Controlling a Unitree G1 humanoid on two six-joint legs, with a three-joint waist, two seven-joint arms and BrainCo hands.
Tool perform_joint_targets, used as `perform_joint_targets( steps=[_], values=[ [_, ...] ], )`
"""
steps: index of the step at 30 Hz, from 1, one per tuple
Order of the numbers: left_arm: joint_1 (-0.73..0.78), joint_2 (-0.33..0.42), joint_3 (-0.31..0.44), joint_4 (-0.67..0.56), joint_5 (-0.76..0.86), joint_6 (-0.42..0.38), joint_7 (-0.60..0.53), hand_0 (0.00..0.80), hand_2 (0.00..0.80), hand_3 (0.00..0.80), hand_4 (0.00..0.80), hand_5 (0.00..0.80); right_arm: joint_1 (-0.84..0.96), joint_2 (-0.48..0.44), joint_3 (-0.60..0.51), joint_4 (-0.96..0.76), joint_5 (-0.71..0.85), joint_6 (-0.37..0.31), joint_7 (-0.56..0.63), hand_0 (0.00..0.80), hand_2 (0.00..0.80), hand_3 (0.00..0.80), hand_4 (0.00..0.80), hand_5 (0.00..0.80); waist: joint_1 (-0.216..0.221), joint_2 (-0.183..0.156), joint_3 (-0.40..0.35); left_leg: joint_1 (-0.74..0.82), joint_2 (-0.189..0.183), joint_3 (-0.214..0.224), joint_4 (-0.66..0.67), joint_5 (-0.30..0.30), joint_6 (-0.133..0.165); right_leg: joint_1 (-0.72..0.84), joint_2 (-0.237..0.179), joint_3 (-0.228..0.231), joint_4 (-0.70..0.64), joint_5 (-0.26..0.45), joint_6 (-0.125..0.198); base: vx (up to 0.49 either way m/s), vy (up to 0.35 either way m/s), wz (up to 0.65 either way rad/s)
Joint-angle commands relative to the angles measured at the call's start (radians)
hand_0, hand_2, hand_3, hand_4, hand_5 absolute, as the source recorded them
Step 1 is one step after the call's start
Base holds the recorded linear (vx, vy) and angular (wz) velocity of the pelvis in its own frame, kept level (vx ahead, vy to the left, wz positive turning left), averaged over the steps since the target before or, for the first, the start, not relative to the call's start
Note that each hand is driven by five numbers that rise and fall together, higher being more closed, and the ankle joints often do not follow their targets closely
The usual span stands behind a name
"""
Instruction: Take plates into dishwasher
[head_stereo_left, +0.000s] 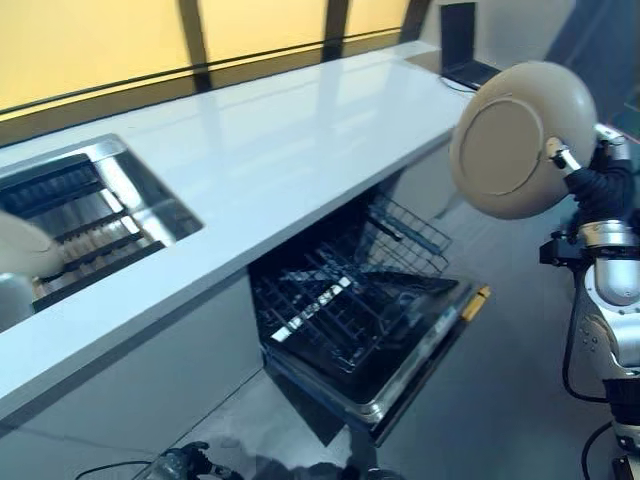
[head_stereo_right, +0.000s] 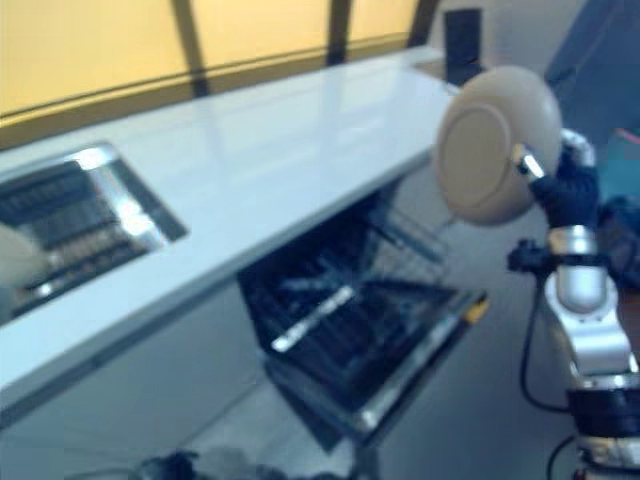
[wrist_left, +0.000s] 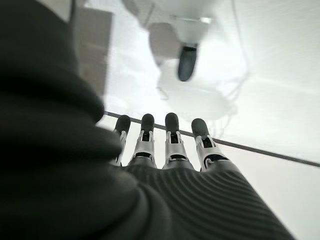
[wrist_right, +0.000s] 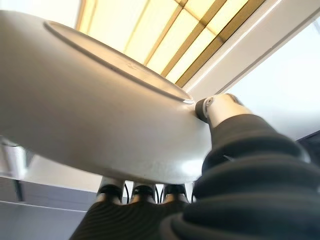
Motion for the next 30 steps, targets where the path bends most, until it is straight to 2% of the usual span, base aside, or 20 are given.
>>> perform_joint_targets(
  steps=[1,5,7,8,10,14,16,22,26,30],
  values=[
    [-0.033,0.007,0.031,-0.014,-0.046,-0.014,0.016,0.0,0.0,0.0,0.0,0.0,-0.095,-0.042,-0.033,-0.033,0.016,0.038,0.035,0.8,0.8,0.8,0.8,0.8,-0.01,-0.046,0.018,-0.076,-0.081,-0.028,0.045,-0.18,0.032,0.035,0.022,0.011,0.086,-0.139,0.017,-0.31,-0.447,-0.31],
    [-0.016,-0.033,0.033,-0.002,-0.031,-0.075,0.032,0.0,0.0,0.0,0.0,0.0,-0.102,-0.063,-0.011,-0.025,-0.001,0.094,0.109,0.8,0.8,0.8,0.8,0.8,-0.022,-0.039,0.029,-0.073,-0.075,-0.069,0.004,-0.127,0.002,0.006,0.048,0.037,0.1,-0.151,-0.027,-0.282,-0.376,0.09],
    [-0.008,-0.041,0.036,-0.001,-0.028,-0.078,0.035,0.0,0.0,0.0,0.0,0.0,-0.109,-0.068,-0.003,-0.01,0.001,0.111,0.134,0.8,0.8,0.8,0.8,0.8,-0.024,-0.036,0.031,-0.074,-0.071,-0.081,0.001,-0.113,-0.008,0.0,0.056,0.036,0.1,-0.154,-0.039,-0.21,-0.254,0.17],
    [-0.004,-0.043,0.039,-0.005,-0.021,-0.074,0.032,0.0,0.0,0.0,0.0,0.0,-0.11,-0.066,0.0,-0.001,-0.003,0.122,0.148,0.8,0.8,0.8,0.8,0.8,-0.022,-0.035,0.032,-0.081,-0.07,-0.101,0.009,-0.106,-0.015,0.0,0.061,0.037,0.098,-0.157,-0.045,-0.175,-0.198,0.15],
    [0.001,-0.042,0.041,-0.004,-0.016,-0.071,0.031,0.0,0.0,0.0,0.0,0.0,-0.115,-0.056,0.019,0.014,-0.02,0.124,0.172,0.8,0.8,0.8,0.8,0.8,-0.006,-0.032,0.033,-0.089,-0.087,-0.18,0.033,-0.136,-0.001,-0.007,0.059,0.054,0.106,-0.165,-0.05,-0.135,-0.138,0.28],
    [0.015,-0.032,0.053,-0.004,-0.024,-0.061,0.033,0.0,0.0,0.0,0.0,0.0,-0.126,-0.05,0.066,0.019,-0.052,0.136,0.191,0.8,0.8,0.8,0.8,0.8,0.017,-0.023,0.031,-0.086,-0.103,-0.302,0.003,-0.118,-0.003,-0.017,0.063,0.085,0.103,-0.166,-0.058,-0.081,-0.07,-0.07],
    [0.013,-0.03,0.056,0.009,-0.024,-0.056,0.033,0.0,0.0,0.0,0.0,0.0,-0.139,-0.048,0.084,0.022,-0.078,0.146,0.198,0.8,0.8,0.8,0.8,0.8,0.021,-0.02,0.032,-0.082,-0.101,-0.317,-0.002,-0.114,-0.006,-0.018,0.064,0.088,0.103,-0.168,-0.062,-0.067,-0.036,-0.16],
    [0.007,-0.034,0.063,0.041,-0.018,-0.056,0.025,0.0,0.0,0.0,0.0,0.0,-0.173,-0.062,0.136,0.009,-0.17,0.168,0.25,0.8,0.8,0.8,0.8,0.8,0.026,-0.019,0.04,-0.09,-0.1,-0.32,0.017,-0.11,-0.019,-0.016,0.064,0.076,0.071,-0.158,-0.067,-0.031,0.009,0.03],
    [0.011,-0.041,0.067,0.038,-0.026,-0.068,0.026,0.0,0.0,0.0,0.0,0.0,-0.182,-0.07,0.165,-0.013,-0.18,0.197,0.281,0.8,0.8,0.8,0.8,0.8,0.028,-0.018,0.045,-0.089,-0.1,-0.321,0.02,-0.107,-0.022,-0.015,0.064,0.073,0.063,-0.156,-0.067,0.023,0.043,-0.01],
    [0.004,-0.047,0.063,0.026,-0.043,-0.087,0.029,0.0,0.0,0.0,0.0,0.0,-0.171,-0.05,0.19,-0.027,-0.213,0.21,0.301,0.8,0.8,0.8,0.8,0.8,0.028,-0.016,0.052,-0.091,-0.103,-0.315,0.018,-0.107,-0.021,-0.015,0.063,0.065,0.056,-0.149,-0.061,0.058,0.084,-0.04]
  ],
)
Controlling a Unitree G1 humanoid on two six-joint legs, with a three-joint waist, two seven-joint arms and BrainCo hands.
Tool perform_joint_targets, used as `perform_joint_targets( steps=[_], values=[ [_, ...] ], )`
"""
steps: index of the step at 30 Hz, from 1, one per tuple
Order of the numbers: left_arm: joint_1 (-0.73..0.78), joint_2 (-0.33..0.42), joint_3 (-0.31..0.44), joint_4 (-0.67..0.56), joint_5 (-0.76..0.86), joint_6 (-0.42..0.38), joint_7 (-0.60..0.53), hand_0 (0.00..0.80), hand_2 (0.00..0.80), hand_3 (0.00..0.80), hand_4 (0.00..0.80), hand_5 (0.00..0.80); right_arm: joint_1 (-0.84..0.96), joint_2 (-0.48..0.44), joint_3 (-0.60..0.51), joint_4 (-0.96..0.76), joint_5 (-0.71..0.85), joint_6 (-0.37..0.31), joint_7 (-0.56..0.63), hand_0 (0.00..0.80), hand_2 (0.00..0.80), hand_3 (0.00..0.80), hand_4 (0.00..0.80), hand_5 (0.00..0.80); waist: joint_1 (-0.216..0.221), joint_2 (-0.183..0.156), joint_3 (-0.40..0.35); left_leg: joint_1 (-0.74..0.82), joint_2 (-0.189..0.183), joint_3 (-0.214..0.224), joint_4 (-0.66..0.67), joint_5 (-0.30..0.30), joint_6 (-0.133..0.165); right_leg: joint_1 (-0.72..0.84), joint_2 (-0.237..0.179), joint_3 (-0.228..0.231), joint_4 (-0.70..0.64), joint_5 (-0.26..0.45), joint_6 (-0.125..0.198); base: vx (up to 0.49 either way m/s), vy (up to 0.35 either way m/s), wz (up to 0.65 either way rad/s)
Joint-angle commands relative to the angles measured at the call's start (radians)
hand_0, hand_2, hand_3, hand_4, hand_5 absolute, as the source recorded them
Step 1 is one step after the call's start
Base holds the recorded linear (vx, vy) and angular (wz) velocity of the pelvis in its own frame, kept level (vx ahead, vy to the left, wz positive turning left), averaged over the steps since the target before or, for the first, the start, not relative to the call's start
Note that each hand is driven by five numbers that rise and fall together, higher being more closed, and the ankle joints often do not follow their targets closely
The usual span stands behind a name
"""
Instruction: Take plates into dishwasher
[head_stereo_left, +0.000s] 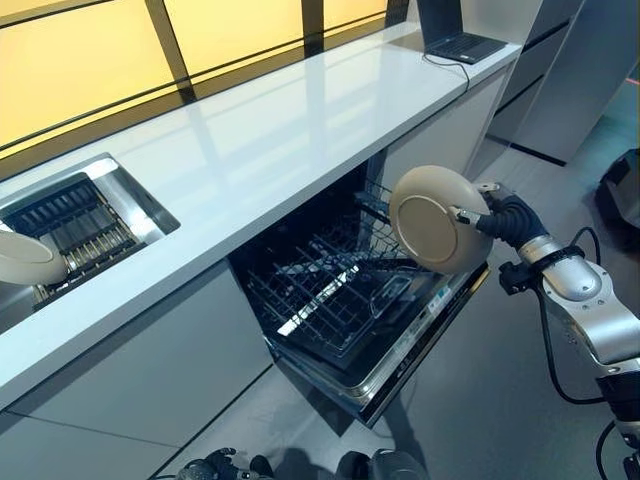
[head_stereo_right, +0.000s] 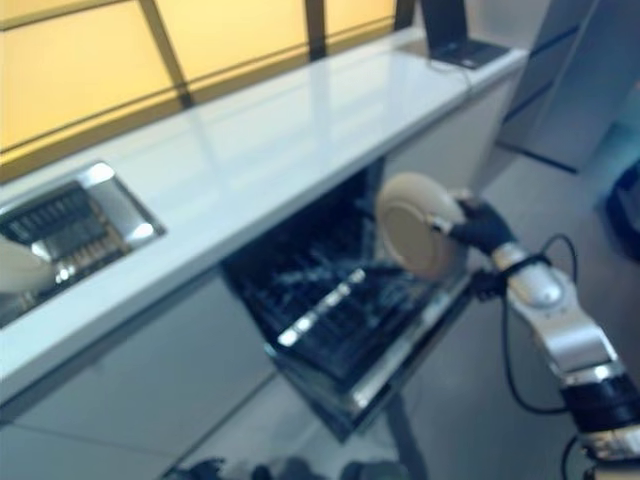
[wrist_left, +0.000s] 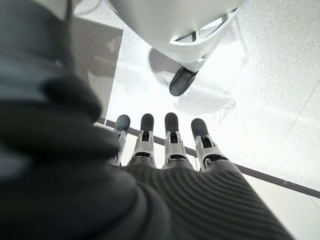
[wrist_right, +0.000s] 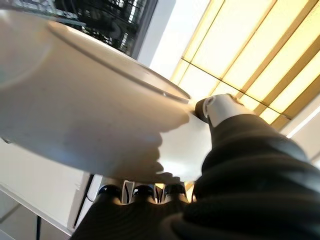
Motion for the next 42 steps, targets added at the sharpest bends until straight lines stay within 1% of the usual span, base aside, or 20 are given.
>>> perform_joint_targets(
  steps=[1,6,16,23,24,28,41,42],
  values=[
    [-0.025,0.026,0.028,-0.013,-0.032,-0.033,0.01,0.0,0.0,0.0,0.0,0.0,-0.121,0.043,0.028,-0.033,-0.052,-0.017,0.011,0.8,0.8,0.8,0.8,0.8,0.009,-0.092,0.018,-0.024,-0.074,-0.009,-0.012,-0.131,0.018,0.216,0.094,-0.015,-0.405,0.091,-0.007,0.068,0.103,0.0],
    [-0.041,0.029,0.012,-0.038,-0.023,-0.003,0.013,0.0,0.0,0.0,0.0,0.0,-0.118,0.1,0.071,-0.021,-0.085,0.001,-0.012,0.8,0.8,0.8,0.8,0.8,0.017,-0.085,0.034,-0.022,-0.089,-0.015,-0.016,-0.146,0.029,0.213,0.087,-0.022,-0.419,0.101,0.004,0.051,0.084,0.03],
    [-0.043,0.016,-0.008,-0.032,-0.024,0.009,0.022,0.0,0.0,0.0,0.0,0.0,-0.103,0.2,0.155,-0.004,-0.153,0.014,-0.038,0.8,0.8,0.8,0.8,0.8,0.03,-0.068,0.048,-0.012,-0.113,-0.029,-0.036,-0.153,0.04,0.218,0.077,-0.022,-0.446,0.117,0.021,0.06,0.07,0.01],
    [-0.055,0.003,-0.028,-0.051,-0.045,0.025,0.031,0.0,0.0,0.0,0.0,0.0,-0.125,0.274,0.218,0.046,-0.235,0.026,-0.125,0.8,0.8,0.8,0.8,0.8,0.049,-0.057,0.066,-0.017,-0.124,-0.048,-0.062,-0.143,0.045,0.213,0.073,-0.032,-0.441,0.113,0.023,0.049,0.051,0.02],
    [-0.055,0.003,-0.028,-0.051,-0.046,0.025,0.031,0.0,0.0,0.0,0.0,0.0,-0.126,0.275,0.219,0.048,-0.237,0.026,-0.126,0.8,0.8,0.8,0.8,0.8,0.049,-0.057,0.067,-0.017,-0.124,-0.048,-0.062,-0.143,0.045,0.213,0.073,-0.032,-0.441,0.113,0.023,0.019,0.033,0.11],
    [-0.07,0.0,-0.033,-0.061,-0.056,0.024,0.039,0.0,0.0,0.0,0.0,0.0,-0.156,0.31,0.242,0.1,-0.269,0.029,-0.201,0.8,0.8,0.8,0.8,0.8,0.066,-0.05,0.092,-0.037,-0.129,-0.067,-0.062,-0.14,0.047,0.203,0.069,-0.047,-0.429,0.107,0.022,0.03,0.043,0.07],
    [-0.078,0.003,-0.034,-0.067,-0.053,0.029,0.039,0.0,0.0,0.0,0.0,0.0,-0.224,0.361,0.289,0.197,-0.362,0.055,-0.27,0.8,0.8,0.8,0.8,0.8,0.099,-0.035,0.128,-0.07,-0.146,-0.105,-0.063,-0.139,0.052,0.19,0.057,-0.072,-0.418,0.102,0.025,0.042,0.029,0.12],
    [-0.079,0.005,-0.032,-0.068,-0.053,0.027,0.038,0.0,0.0,0.0,0.0,0.0,-0.229,0.362,0.29,0.203,-0.364,0.057,-0.272,0.8,0.8,0.8,0.8,0.8,0.098,-0.035,0.129,-0.08,-0.148,-0.102,-0.063,-0.134,0.058,0.184,0.057,-0.083,-0.421,0.104,0.021,0.029,0.031,0.07]
  ],
)
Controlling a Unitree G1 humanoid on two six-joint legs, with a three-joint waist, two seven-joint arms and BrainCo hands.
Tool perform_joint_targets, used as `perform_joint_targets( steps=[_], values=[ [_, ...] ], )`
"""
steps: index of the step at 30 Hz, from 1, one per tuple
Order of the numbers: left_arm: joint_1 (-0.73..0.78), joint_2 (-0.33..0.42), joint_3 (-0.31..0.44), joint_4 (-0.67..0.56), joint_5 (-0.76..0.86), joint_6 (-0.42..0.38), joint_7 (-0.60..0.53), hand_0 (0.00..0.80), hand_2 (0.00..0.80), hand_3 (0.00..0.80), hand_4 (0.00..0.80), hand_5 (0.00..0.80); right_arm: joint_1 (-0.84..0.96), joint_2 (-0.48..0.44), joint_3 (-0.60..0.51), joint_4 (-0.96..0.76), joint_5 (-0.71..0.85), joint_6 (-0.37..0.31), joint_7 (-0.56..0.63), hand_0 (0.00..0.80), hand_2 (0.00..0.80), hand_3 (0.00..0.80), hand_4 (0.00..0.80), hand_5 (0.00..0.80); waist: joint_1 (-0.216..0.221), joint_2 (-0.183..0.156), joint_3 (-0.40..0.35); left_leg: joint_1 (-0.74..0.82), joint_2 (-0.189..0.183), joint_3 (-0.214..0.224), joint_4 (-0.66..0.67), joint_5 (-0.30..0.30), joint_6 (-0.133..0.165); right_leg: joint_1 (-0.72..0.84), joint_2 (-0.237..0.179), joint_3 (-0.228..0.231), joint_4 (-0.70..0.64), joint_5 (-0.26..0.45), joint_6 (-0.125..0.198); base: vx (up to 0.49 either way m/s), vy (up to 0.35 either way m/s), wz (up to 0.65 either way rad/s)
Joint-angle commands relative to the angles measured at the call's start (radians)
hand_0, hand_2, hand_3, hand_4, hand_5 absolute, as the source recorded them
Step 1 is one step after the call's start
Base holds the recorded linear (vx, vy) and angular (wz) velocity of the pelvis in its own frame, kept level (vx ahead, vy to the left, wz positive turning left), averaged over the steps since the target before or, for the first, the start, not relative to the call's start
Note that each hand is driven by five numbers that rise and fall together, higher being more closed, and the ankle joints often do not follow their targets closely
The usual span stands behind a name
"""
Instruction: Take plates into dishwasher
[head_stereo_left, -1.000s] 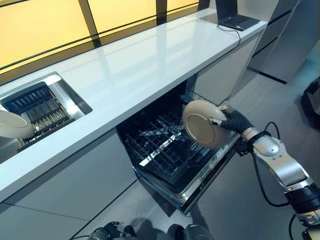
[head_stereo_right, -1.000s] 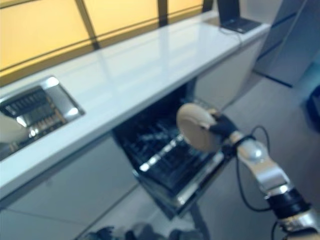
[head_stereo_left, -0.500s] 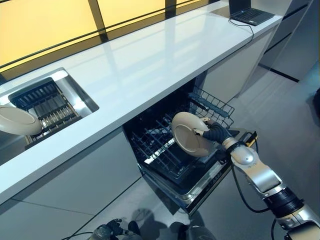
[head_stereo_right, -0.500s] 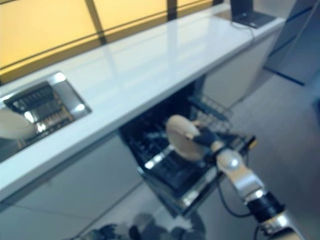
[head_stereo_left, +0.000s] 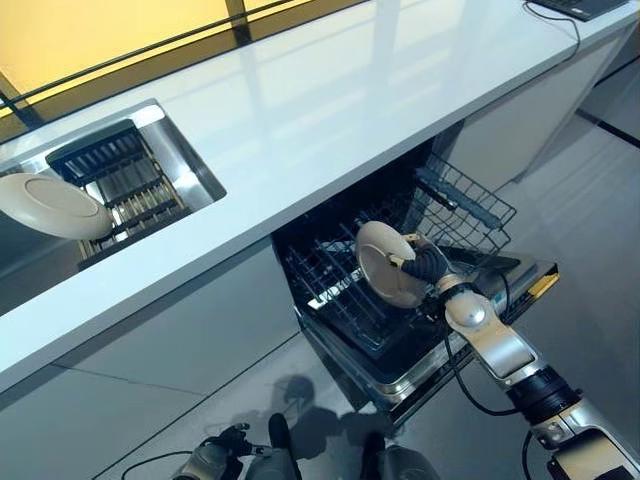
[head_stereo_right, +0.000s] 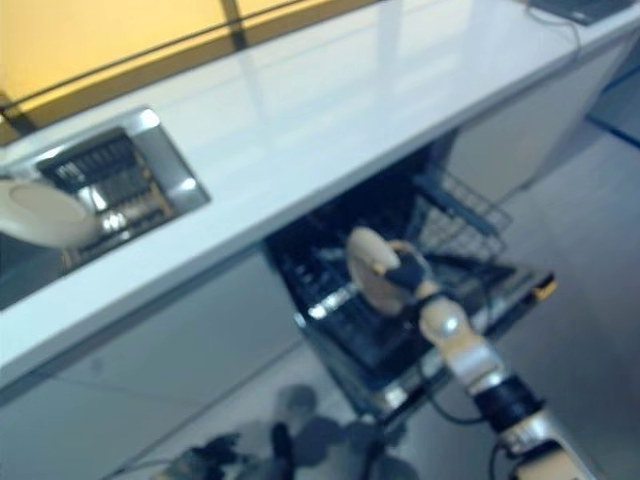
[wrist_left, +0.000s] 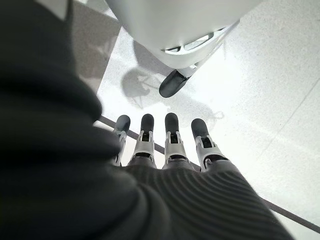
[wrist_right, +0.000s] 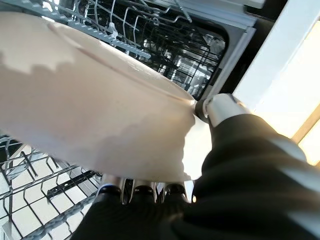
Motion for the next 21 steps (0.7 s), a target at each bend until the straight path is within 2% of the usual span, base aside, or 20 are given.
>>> perform_joint_targets(
  steps=[1,9,21],
  values=[
    [-0.034,0.034,-0.003,-0.005,-0.016,0.001,0.008,0.0,0.0,0.0,0.0,0.0,-0.152,0.044,0.016,0.001,-0.044,-0.019,-0.041,0.8,0.8,0.8,0.8,0.8,0.003,-0.081,0.05,-0.027,-0.116,0.004,-0.03,-0.134,0.058,0.125,0.057,0.003,-0.253,0.031,-0.018,0.024,0.029,0.09],
    [-0.048,0.038,-0.003,-0.021,-0.023,0.005,0.007,0.0,0.0,0.0,0.0,0.0,-0.182,0.063,0.03,0.068,-0.079,-0.001,-0.067,0.8,0.8,0.8,0.8,0.8,0.014,-0.075,0.073,-0.052,-0.123,-0.013,-0.03,-0.132,0.061,0.107,0.052,-0.009,-0.241,0.028,-0.015,0.033,0.029,0.07],
    [-0.059,0.034,-0.011,-0.034,-0.029,-0.003,0.008,0.0,0.0,0.0,0.0,0.0,-0.186,0.134,0.057,0.177,-0.134,-0.033,-0.171,0.8,0.8,0.8,0.8,0.8,0.035,-0.058,0.096,-0.074,-0.14,-0.039,-0.03,-0.138,0.07,0.092,0.04,-0.03,-0.229,0.025,-0.006,0.032,0.034,0.07]
  ],
)
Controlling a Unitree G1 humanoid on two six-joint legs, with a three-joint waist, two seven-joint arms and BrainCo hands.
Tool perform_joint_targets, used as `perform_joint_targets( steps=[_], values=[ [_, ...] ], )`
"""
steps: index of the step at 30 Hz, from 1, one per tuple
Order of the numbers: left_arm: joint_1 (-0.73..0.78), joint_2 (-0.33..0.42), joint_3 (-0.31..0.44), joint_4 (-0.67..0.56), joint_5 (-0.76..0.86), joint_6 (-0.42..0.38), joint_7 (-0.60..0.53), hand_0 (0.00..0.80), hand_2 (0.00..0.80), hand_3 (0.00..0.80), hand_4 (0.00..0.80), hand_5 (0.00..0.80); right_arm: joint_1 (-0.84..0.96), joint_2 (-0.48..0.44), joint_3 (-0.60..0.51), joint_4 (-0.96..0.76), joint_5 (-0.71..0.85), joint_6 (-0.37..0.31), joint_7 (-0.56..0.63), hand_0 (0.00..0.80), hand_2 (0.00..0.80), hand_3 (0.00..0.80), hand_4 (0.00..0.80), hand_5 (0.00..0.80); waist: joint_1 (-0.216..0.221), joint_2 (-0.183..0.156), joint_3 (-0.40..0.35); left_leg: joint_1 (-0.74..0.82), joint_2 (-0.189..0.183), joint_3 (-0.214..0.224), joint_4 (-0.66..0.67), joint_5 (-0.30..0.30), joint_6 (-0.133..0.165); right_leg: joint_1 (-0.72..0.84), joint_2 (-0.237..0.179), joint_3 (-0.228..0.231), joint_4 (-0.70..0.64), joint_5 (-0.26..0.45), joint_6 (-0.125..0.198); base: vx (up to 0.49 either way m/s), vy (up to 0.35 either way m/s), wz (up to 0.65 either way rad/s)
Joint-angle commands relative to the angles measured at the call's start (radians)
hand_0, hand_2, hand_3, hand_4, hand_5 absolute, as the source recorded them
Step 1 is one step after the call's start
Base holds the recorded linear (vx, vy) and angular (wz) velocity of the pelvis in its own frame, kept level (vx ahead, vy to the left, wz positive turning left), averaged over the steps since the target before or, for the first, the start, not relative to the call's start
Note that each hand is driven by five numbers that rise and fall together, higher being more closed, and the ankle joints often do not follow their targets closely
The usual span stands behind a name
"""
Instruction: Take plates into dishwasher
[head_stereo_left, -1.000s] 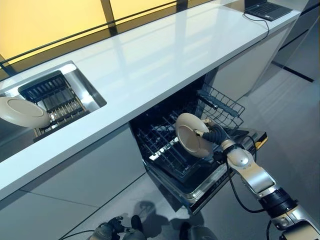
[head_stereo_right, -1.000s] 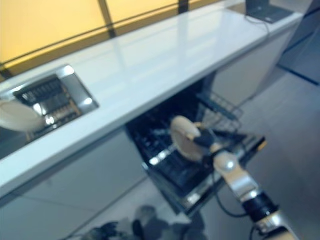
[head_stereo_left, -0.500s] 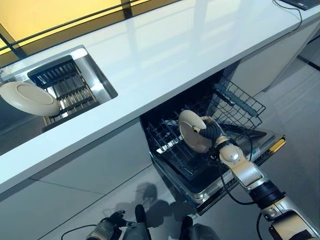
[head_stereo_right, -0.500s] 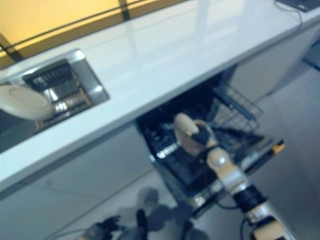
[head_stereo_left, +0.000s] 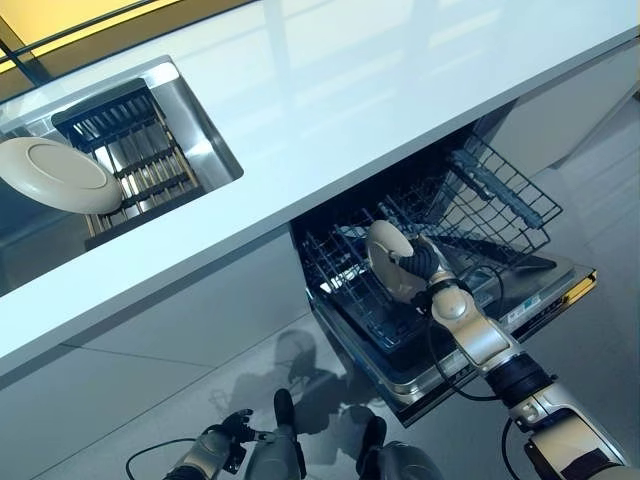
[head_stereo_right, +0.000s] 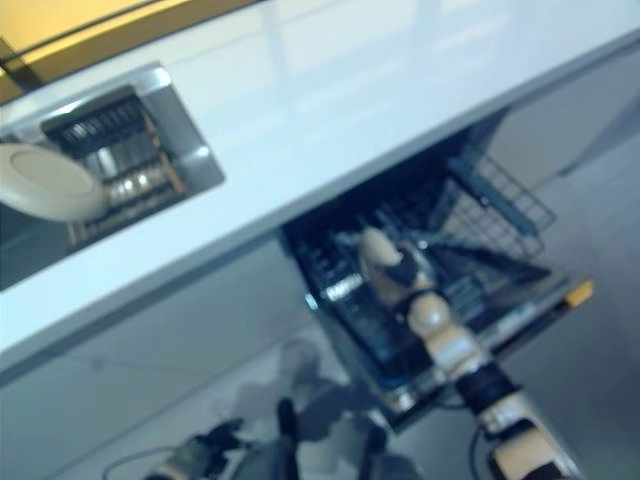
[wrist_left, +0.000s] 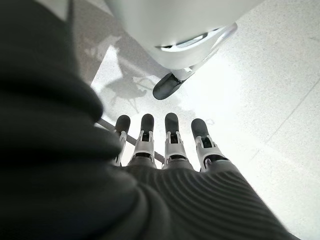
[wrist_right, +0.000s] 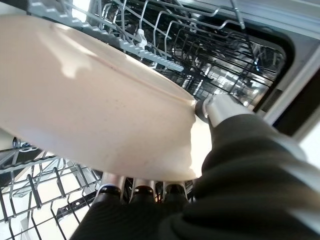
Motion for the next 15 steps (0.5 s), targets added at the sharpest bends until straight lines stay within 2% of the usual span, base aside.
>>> perform_joint_targets(
  steps=[1,7,15],
  values=[
    [-0.034,0.03,-0.014,-0.001,-0.009,-0.001,0.007,0.0,0.0,0.0,0.0,0.0,-0.118,0.054,0.025,0.005,-0.058,-0.06,-0.057,0.8,0.8,0.8,0.8,0.8,0.012,-0.067,0.037,-0.042,-0.13,0.011,-0.015,-0.139,0.069,0.037,0.022,0.024,-0.097,-0.024,-0.017,0.029,0.037,0.04],
    [-0.045,0.023,-0.025,-0.004,-0.02,-0.003,0.012,0.0,0.0,0.0,0.0,0.0,-0.128,0.085,0.06,0.051,-0.109,-0.042,-0.08,0.8,0.8,0.8,0.8,0.8,0.019,-0.059,0.048,-0.049,-0.134,0.002,-0.015,-0.141,0.072,0.026,0.017,0.021,-0.09,-0.025,-0.015,0.002,0.003,0.01],
    [-0.055,0.02,-0.034,-0.007,-0.022,-0.008,0.011,0.0,0.0,0.0,0.0,0.0,-0.117,0.113,0.109,0.114,-0.134,-0.037,-0.055,0.8,0.8,0.8,0.8,0.8,0.029,-0.048,0.062,-0.061,-0.138,-0.011,-0.015,-0.138,0.073,0.013,0.011,0.009,-0.081,-0.027,-0.014,0.001,0.005,0.01]
  ],
)
